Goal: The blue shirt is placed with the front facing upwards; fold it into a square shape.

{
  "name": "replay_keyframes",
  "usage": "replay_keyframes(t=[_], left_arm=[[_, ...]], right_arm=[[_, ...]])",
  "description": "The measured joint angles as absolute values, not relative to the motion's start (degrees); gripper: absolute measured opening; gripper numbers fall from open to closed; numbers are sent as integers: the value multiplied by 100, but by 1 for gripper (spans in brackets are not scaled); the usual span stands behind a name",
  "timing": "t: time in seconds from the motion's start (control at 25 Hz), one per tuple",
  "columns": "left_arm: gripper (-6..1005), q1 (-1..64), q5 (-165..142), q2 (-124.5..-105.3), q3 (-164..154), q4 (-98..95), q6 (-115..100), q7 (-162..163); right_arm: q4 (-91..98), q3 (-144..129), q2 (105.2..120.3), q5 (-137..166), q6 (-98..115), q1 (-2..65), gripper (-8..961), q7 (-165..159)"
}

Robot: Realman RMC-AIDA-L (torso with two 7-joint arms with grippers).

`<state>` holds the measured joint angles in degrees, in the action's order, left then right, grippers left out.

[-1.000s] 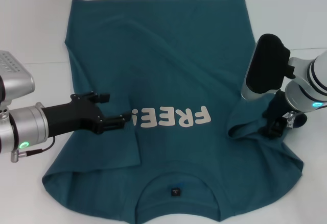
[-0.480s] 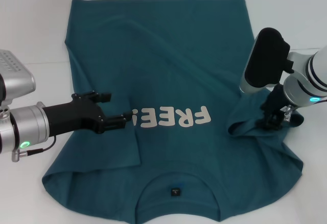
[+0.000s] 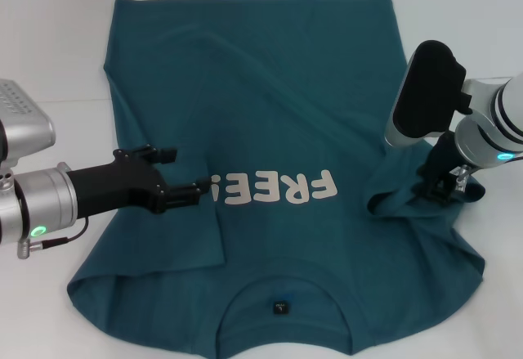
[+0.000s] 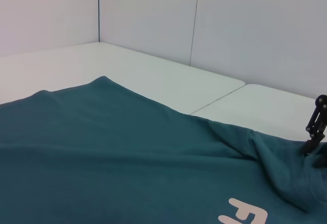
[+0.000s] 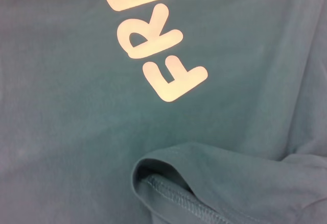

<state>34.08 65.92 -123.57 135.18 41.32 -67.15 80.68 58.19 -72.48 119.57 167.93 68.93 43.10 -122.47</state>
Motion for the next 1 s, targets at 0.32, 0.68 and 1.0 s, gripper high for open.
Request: replay_keyframes(t=[0.32,0.68,1.0], left_arm=[[838,3419,6591,-12349,13518,4123,-6700,8065],[838,3420,6591,-12348,13518,4150,-6693,8068],[838,3448,6591,-12357,13517,4167,-6680,8052]], right_arm=[[5829,-7250,11943,16797,6961,4307,65,-12231],[6245,-7215,11942,16795,7550,4308,11,-12036],[7191,-7016,11950,16746,8602,4246,6,-11691]])
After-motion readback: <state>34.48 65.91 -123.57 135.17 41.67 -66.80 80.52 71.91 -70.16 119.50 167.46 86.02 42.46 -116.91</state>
